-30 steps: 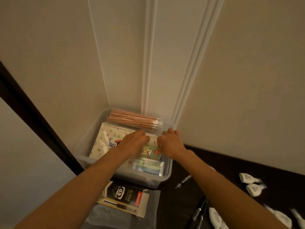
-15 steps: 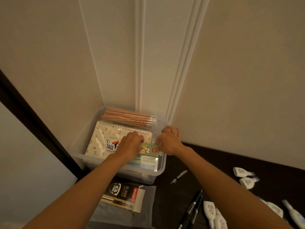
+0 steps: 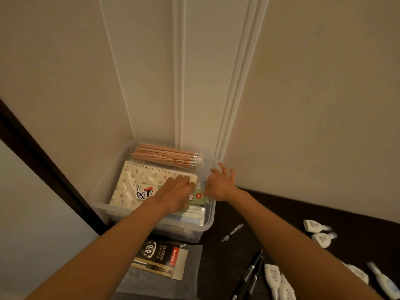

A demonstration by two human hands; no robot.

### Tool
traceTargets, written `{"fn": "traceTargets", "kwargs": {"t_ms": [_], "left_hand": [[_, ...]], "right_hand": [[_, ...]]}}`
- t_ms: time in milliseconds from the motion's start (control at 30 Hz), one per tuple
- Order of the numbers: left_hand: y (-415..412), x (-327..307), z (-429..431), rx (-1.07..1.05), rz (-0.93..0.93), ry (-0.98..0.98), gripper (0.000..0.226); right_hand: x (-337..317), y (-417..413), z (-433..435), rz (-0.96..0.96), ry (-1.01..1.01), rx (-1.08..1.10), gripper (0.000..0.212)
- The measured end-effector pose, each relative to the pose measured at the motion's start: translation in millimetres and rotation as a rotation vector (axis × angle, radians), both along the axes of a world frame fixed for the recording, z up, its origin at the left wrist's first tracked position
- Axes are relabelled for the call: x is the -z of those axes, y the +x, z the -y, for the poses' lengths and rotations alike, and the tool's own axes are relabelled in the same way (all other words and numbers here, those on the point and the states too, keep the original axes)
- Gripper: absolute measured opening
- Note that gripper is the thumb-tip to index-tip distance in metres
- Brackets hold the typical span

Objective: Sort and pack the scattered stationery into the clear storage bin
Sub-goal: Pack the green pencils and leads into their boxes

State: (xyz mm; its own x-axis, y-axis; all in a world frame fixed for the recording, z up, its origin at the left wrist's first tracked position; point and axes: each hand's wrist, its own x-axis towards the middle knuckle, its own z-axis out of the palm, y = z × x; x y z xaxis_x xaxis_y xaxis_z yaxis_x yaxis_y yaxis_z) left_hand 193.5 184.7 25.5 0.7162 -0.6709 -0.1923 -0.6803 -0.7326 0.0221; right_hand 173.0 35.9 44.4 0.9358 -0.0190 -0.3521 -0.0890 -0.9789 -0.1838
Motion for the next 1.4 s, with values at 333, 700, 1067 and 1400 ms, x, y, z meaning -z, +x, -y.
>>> {"fn": "traceTargets", "kwargs": {"t_ms": [333, 700, 1067, 1400], "left_hand": [[-10.7, -30.0, 21.5, -0.208, -0.036, -0.529, 0.035], [-22.8, -119.1, 30.8, -0.358, -0.662, -1.068, 0.016], [-29.5, -125.4, 27.0, -0.412, -0.825, -1.254, 0.043], [-29.9, -105.6, 29.3, -0.514, -0.661, -1.152, 0.020]], "right_hand": [[-46.6, -8.0, 9.7, 0.149, 1.027, 0.432, 0.021], [-115.4, -30.1, 29.9, 0.357, 1.259, 0.174, 0.014], [-120.6, -37.4, 27.0, 0.263, 1.604, 0.165, 0.019], [-95.9, -41.2, 18.2, 0.240, 1.574, 0.348, 0.016]]}}
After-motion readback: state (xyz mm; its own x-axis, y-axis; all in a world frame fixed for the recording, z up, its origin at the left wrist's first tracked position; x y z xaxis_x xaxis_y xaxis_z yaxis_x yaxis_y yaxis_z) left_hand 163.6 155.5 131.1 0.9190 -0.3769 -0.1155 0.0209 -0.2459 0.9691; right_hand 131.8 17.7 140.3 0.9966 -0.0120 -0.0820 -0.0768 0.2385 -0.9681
